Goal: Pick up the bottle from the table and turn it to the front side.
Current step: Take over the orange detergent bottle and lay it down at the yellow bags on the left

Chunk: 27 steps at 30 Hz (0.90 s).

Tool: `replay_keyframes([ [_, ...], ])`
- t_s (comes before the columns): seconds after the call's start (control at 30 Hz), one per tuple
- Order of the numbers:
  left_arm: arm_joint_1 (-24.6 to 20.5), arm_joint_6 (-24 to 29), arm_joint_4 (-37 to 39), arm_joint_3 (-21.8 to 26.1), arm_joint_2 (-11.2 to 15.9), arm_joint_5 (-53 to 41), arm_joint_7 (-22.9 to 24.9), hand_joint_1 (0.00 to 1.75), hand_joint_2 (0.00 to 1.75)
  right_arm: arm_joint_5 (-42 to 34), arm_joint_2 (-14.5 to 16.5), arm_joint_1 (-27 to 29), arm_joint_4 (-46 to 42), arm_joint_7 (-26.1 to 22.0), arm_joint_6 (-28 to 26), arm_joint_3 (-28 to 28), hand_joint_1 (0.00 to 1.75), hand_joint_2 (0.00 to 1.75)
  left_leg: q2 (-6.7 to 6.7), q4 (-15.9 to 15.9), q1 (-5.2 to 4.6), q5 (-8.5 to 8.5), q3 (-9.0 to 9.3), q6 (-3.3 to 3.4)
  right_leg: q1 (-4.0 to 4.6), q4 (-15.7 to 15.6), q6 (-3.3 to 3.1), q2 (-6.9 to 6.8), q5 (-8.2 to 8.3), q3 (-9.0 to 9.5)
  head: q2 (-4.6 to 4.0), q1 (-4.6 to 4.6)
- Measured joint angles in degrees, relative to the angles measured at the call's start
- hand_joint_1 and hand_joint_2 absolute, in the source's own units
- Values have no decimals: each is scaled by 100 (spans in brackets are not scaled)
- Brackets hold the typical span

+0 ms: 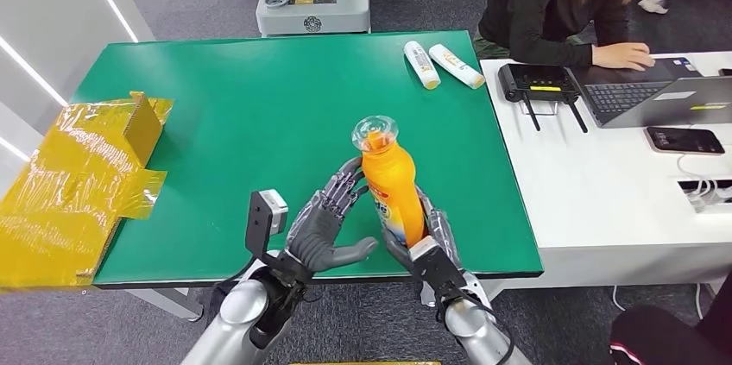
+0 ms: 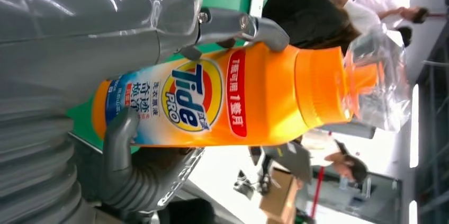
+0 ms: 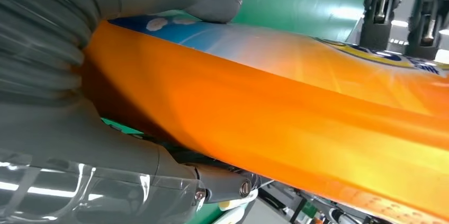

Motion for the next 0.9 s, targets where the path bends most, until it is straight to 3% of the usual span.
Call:
replay_keyframes([
  [0.43,-701,1236,1143,-273,-222,-886,-524,0,175,77,240,-314,749,-94,-37,-78,175,175,0,0,0,0,-1,0,0,1,0,0,1,0,0,0],
  [0.7,-1330,1319,2342,-256,-376,-977,-583,0,175,117,394,-516,1295,-127,-145,-56,175,175,0,0,0,2,-1,0,0,3,0,0,2,0,0,-1],
  [0.9,-1544,1283,2788,-247,-431,-1007,-578,0,175,189,466,-567,1529,-148,-201,-52,175,175,-1,1,0,2,-2,0,0,3,0,0,2,-1,1,0],
])
